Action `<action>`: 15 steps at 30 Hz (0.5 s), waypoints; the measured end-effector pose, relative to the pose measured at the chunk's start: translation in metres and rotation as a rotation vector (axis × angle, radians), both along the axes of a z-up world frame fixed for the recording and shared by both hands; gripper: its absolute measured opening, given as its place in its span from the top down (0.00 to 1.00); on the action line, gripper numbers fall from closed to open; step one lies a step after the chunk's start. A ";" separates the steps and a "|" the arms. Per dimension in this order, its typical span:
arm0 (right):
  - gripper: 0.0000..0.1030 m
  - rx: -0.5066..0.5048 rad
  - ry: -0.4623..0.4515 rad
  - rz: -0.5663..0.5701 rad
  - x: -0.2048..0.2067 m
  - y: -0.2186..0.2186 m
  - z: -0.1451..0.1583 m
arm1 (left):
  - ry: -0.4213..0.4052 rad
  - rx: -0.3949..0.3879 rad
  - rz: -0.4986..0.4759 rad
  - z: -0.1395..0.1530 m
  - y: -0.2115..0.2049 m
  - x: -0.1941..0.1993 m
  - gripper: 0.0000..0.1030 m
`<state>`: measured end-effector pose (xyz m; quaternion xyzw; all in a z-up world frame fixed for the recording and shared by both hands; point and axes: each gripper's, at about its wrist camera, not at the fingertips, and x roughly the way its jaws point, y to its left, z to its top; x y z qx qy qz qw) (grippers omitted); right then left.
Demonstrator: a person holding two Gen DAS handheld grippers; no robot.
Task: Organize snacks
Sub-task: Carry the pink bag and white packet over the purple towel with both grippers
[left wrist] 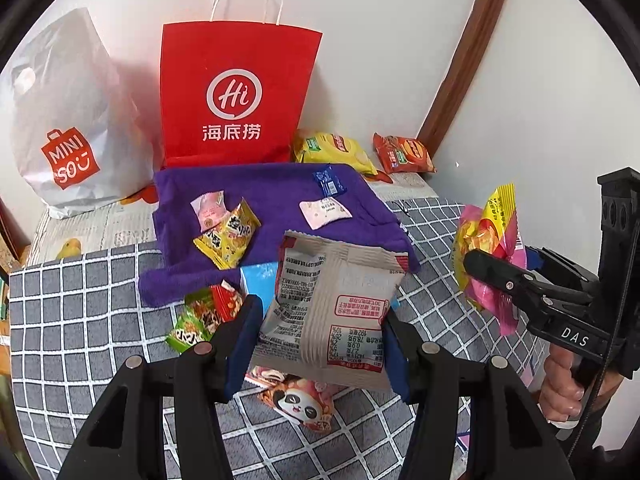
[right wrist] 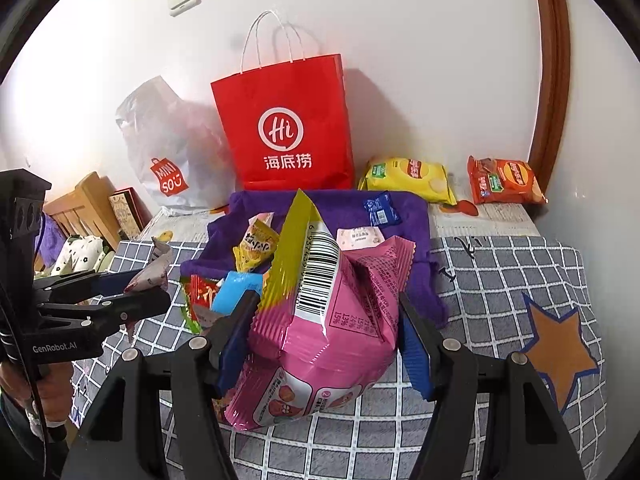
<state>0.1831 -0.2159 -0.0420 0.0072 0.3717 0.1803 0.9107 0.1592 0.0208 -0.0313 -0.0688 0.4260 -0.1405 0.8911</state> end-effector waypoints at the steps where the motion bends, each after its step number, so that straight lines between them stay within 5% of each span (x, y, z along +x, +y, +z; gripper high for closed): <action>1: 0.37 0.000 -0.002 0.000 0.002 0.000 0.001 | -0.002 -0.001 0.000 0.001 0.000 0.001 0.48; 15: 0.37 -0.025 -0.046 0.019 0.027 0.016 0.016 | -0.035 0.002 0.006 0.016 0.009 0.028 0.48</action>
